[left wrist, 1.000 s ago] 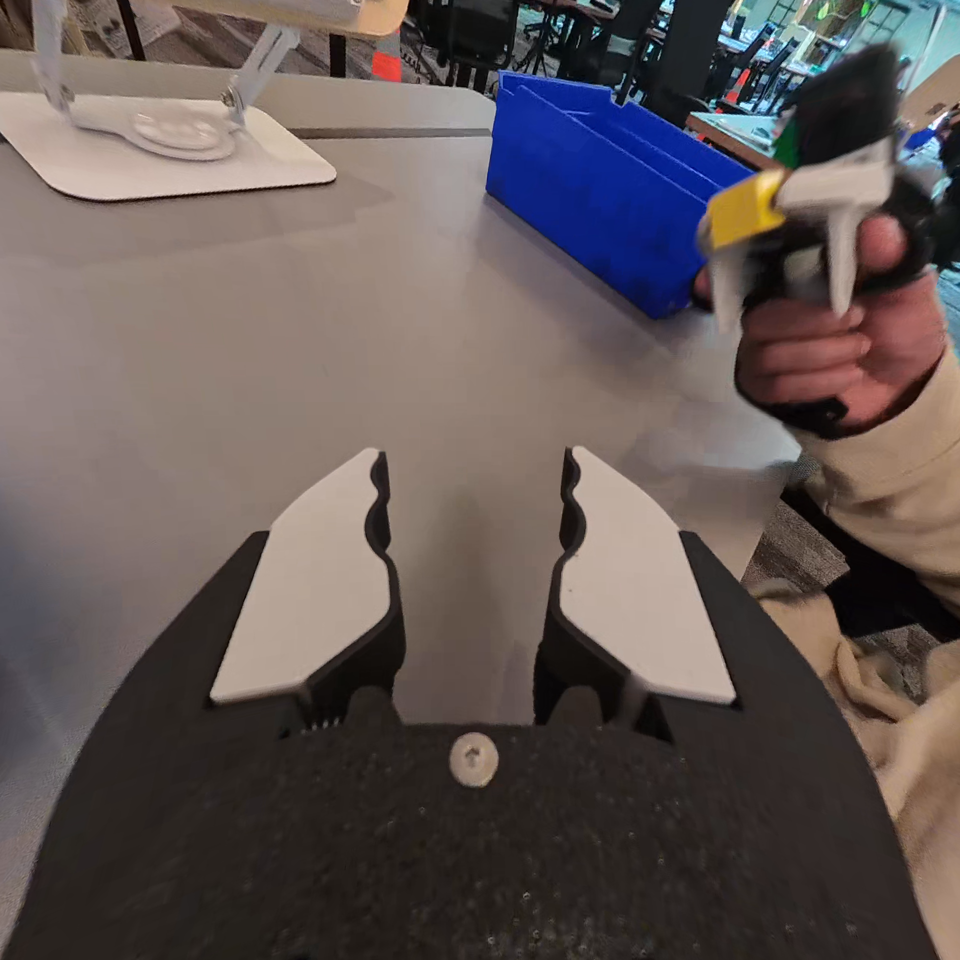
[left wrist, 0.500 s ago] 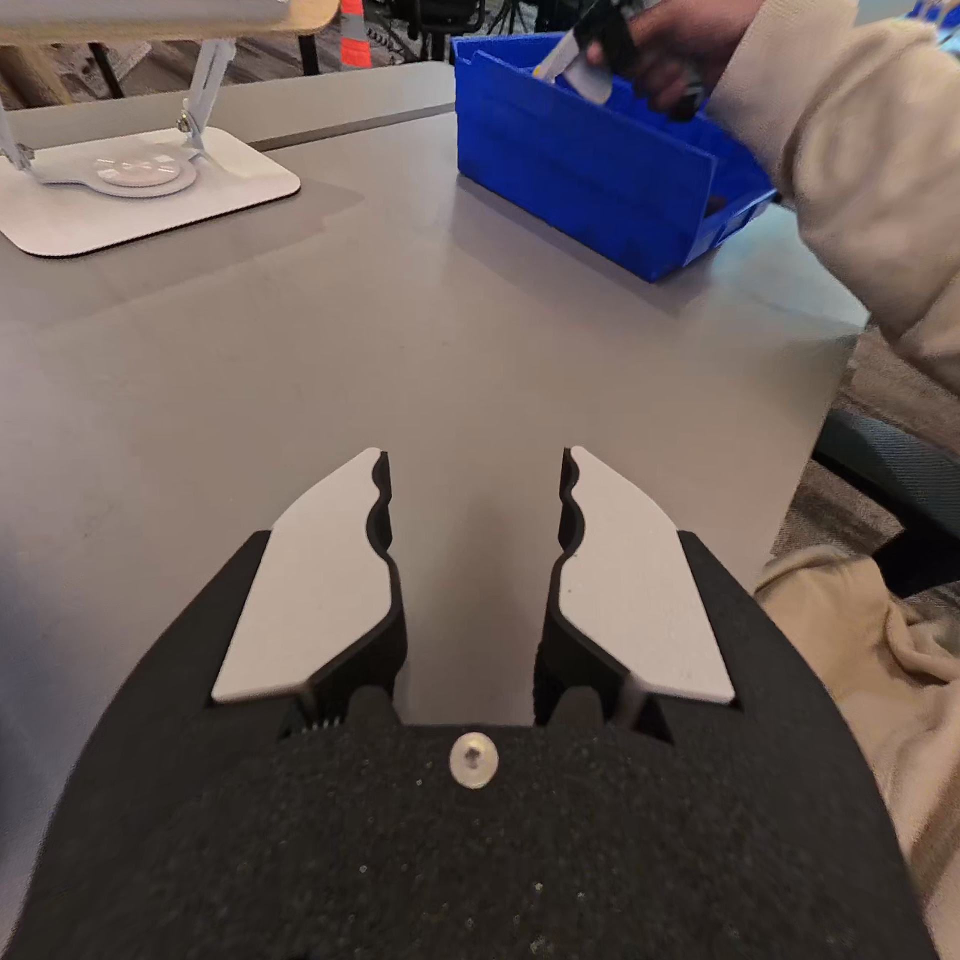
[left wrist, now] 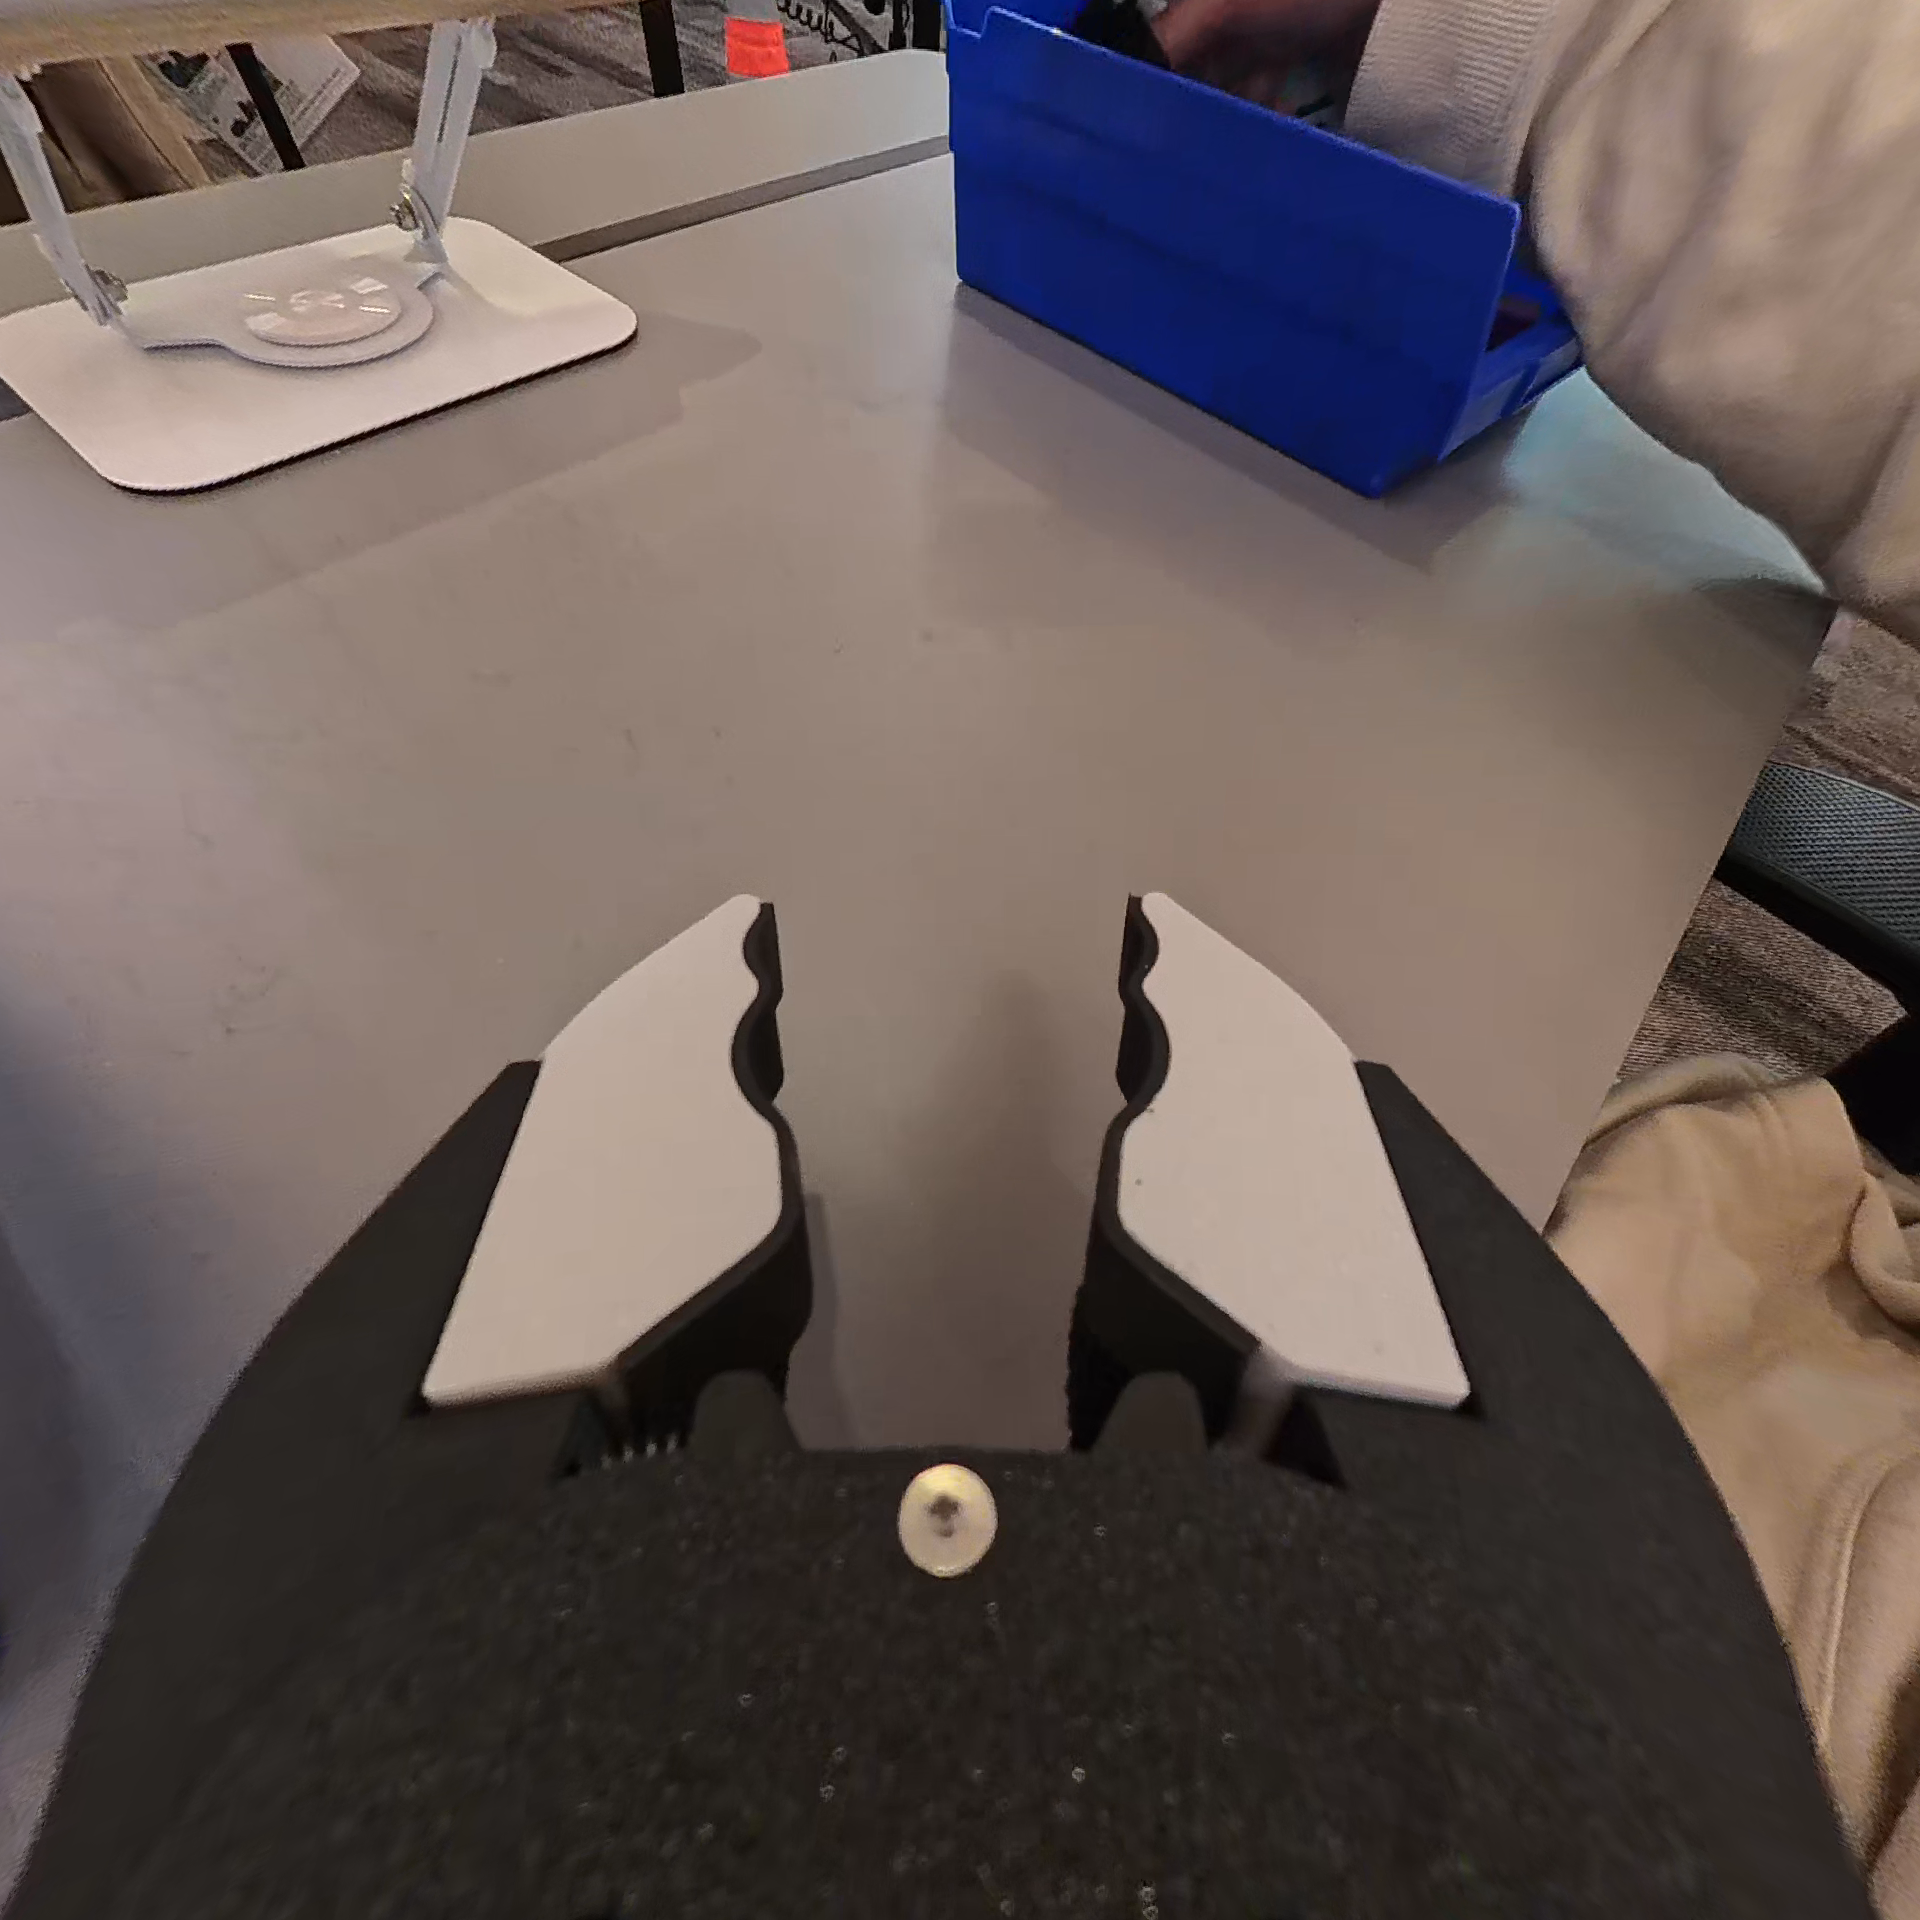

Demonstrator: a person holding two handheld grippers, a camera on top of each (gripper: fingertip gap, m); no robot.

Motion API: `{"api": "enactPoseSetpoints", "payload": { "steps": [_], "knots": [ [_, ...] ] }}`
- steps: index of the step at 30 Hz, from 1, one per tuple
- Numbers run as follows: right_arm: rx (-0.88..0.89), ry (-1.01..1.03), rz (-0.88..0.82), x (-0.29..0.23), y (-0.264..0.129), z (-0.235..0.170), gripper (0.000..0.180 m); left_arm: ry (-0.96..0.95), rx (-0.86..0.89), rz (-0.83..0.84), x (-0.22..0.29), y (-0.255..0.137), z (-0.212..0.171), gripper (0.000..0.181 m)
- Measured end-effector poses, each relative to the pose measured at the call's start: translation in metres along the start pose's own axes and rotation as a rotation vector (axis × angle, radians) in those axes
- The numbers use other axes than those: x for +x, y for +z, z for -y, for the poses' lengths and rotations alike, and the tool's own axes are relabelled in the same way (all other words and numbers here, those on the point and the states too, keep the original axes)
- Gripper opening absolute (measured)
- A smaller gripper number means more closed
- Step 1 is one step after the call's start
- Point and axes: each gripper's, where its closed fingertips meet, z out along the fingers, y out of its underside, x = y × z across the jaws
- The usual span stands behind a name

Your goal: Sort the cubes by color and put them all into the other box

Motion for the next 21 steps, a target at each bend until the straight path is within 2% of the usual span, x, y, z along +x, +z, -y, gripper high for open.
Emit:
{"api": "enactPoseSetpoints", "payload": {
  "steps": [3, 6, 8, 10, 13, 15, 17, 21],
  "knots": [
    [0.113, 0.016, 0.005, -0.002, -0.031, 0.006, 0.030, -0.006, 0.008, -0.009, 0.002, -0.001, 0.002, 0.062],
    [0.415, 0.061, 0.014, -0.026, -0.105, 0.019, 0.030, 0.006, 0.027, 0.002, 0.001, -0.005, 0.006, 0.062],
    [0.668, 0.105, 0.081, -0.069, -0.160, 0.015, 0.030, 0.007, 0.037, 0.013, 0.000, -0.006, 0.008, 0.062],
    [0.822, 0.104, 0.208, -0.134, -0.189, -0.008, 0.028, -0.003, 0.041, 0.022, -0.001, -0.006, 0.009, 0.062],
    [0.868, 0.086, 0.330, -0.228, -0.183, -0.051, 0.028, -0.029, 0.040, 0.051, -0.003, -0.005, 0.007, 0.062],
    [0.888, 0.108, 0.385, -0.271, -0.173, -0.070, 0.027, -0.041, 0.041, 0.079, -0.006, -0.006, 0.006, 0.062],
    [0.853, 0.106, 0.364, -0.292, -0.157, -0.080, 0.031, -0.046, 0.055, 0.110, -0.009, -0.008, 0.005, 0.062],
    [0.883, 0.148, 0.280, -0.299, -0.136, -0.088, 0.033, -0.007, 0.106, 0.138, -0.012, -0.015, 0.008, 0.054]
  ]
}}
